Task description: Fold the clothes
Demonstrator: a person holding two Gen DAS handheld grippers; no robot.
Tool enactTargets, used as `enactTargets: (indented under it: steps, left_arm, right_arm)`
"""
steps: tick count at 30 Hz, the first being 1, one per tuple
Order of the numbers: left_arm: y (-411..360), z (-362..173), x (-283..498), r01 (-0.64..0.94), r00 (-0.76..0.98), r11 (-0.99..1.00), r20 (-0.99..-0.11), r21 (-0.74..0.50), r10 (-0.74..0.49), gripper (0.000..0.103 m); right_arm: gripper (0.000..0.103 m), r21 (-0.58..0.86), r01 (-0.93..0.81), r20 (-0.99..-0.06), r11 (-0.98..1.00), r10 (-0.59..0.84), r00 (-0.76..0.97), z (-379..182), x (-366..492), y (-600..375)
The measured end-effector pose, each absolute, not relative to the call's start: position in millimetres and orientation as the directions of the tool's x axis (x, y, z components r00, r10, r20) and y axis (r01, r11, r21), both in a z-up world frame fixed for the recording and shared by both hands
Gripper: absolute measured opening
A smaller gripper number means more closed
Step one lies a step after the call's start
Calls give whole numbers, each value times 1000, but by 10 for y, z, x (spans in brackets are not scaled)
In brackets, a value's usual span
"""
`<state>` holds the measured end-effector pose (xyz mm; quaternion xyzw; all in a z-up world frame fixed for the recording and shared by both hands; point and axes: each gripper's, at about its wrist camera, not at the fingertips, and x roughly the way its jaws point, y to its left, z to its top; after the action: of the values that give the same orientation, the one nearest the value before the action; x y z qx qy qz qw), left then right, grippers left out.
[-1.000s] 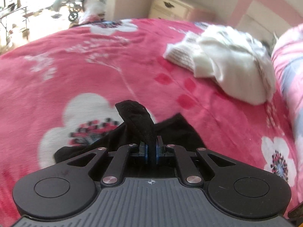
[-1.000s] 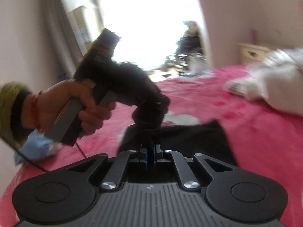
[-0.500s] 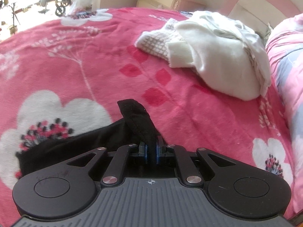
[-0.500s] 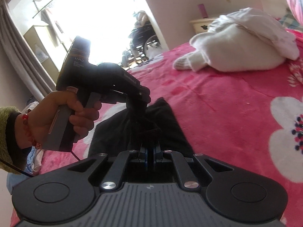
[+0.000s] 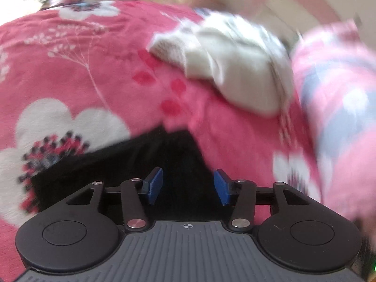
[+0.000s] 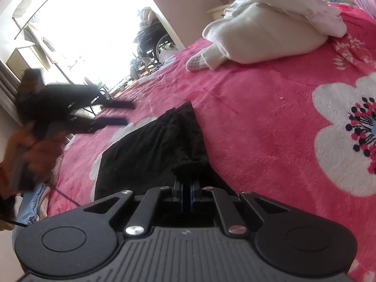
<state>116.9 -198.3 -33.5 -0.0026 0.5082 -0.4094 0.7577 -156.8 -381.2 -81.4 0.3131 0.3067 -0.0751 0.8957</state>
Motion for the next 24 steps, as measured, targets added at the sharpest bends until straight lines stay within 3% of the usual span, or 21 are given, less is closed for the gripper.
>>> enactTargets:
  steps: [4, 8, 16, 24]
  left_arm:
    - [-1693, -421, 708, 719, -14, 574, -834, -392, -552, 49]
    - [-1426, -585, 202, 773, -39, 536, -868, -340, -494, 49]
    - [-1434, -699, -463, 904, 129, 415, -862, -101, -491, 49]
    - [-1543, -826, -817, 929, 302, 336, -839, 153, -452, 47]
  right_arm:
    - [5, 547, 339, -603, 765, 81, 793, -831, -1555, -3850]
    - [5, 590, 361, -609, 723, 104, 786, -845, -1535, -3896]
    - [6, 594, 361, -606, 719, 104, 789, -754, -1477, -3869]
    - [6, 624, 400, -624, 671, 119, 772, -800, -1475, -3924]
